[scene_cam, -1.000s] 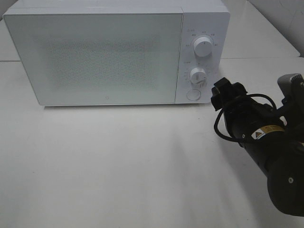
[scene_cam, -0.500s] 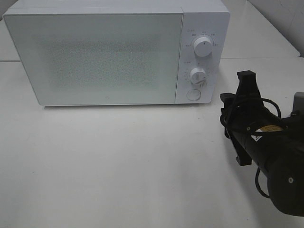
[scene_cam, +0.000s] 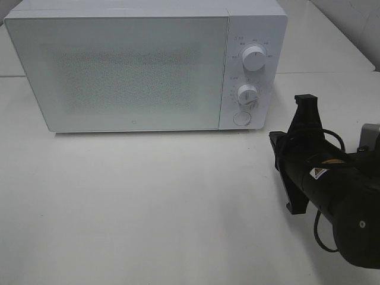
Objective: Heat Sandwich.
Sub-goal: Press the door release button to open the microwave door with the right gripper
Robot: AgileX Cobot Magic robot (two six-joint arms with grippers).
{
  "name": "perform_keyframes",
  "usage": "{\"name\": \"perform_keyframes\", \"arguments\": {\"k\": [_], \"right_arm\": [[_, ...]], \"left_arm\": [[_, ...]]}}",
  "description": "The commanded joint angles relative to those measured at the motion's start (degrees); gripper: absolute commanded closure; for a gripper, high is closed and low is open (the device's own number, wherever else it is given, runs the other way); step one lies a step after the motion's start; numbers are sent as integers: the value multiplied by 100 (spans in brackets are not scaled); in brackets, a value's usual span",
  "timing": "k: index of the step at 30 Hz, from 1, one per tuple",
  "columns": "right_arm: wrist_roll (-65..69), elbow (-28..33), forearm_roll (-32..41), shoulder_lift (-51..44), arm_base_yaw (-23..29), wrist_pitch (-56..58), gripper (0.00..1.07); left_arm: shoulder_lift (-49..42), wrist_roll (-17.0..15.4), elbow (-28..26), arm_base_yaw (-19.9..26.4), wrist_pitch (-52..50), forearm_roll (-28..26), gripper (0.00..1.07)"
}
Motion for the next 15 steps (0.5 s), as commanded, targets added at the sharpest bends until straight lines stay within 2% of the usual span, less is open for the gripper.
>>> {"name": "perform_keyframes", "arguments": {"k": [1, 8, 11, 15], "right_arm": [[126, -195, -223, -17, -143, 332, 107], [103, -441, -647, -17, -539, 665, 107], [126, -602, -1043, 63, -796, 825, 107], [241, -716, -1169, 264, -894, 848, 107]], "left_arm": [[-149, -6, 0, 34, -57, -29, 9], [-149, -6, 0, 34, -57, -29, 9], [-149, -6, 0, 34, -57, -29, 9], [-149, -6, 0, 34, -57, -29, 9]]}}
